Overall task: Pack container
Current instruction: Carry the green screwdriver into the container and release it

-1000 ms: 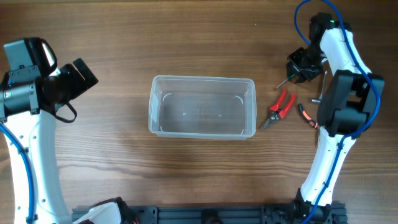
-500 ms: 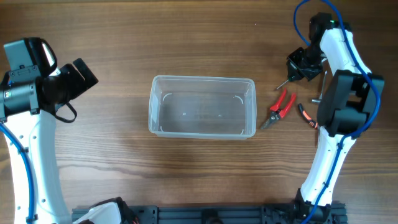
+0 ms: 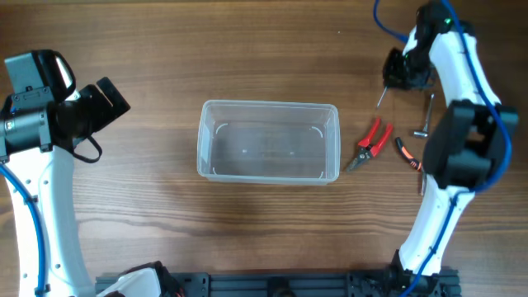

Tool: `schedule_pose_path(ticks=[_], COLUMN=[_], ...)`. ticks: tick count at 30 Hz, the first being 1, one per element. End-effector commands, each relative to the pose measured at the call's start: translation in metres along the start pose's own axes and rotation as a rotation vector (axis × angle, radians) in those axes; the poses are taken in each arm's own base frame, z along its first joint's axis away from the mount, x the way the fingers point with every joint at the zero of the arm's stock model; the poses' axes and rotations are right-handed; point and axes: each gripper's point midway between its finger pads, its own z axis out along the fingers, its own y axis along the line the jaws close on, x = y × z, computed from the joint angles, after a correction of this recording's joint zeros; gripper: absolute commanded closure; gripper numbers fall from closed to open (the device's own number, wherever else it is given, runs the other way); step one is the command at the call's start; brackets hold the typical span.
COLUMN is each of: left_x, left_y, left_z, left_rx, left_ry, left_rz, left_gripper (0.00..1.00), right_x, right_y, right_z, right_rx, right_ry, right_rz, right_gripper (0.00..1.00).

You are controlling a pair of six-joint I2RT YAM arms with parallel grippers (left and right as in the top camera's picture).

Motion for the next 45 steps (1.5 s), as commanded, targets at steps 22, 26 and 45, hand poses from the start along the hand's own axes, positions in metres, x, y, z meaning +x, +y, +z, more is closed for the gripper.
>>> schedule_pose_path(ticks=[22, 26, 45], left_x=[0.001, 0.001, 0.001], left_y=[-0.002, -0.002, -0.002], left_z=[0.001, 0.001, 0.001], left_rx=[0.011, 0.01, 0.012], left_ry=[0.015, 0.015, 0.013], left_rz=[-0.011, -0.01, -0.01], left_gripper=[0.0, 0.0, 0.0], right_x=[0.222, 0.23, 0.226], right_y=[0.212, 0.206, 0.202], right_z=[-0.033, -0.003, 0.023], right_rx=[-0.223, -0.229, -0.182], right_ry=[0.21, 0.226, 0.16], right_rz=[-1.612, -1.613, -1.518], right_gripper=[0.96, 0.96, 0.31])
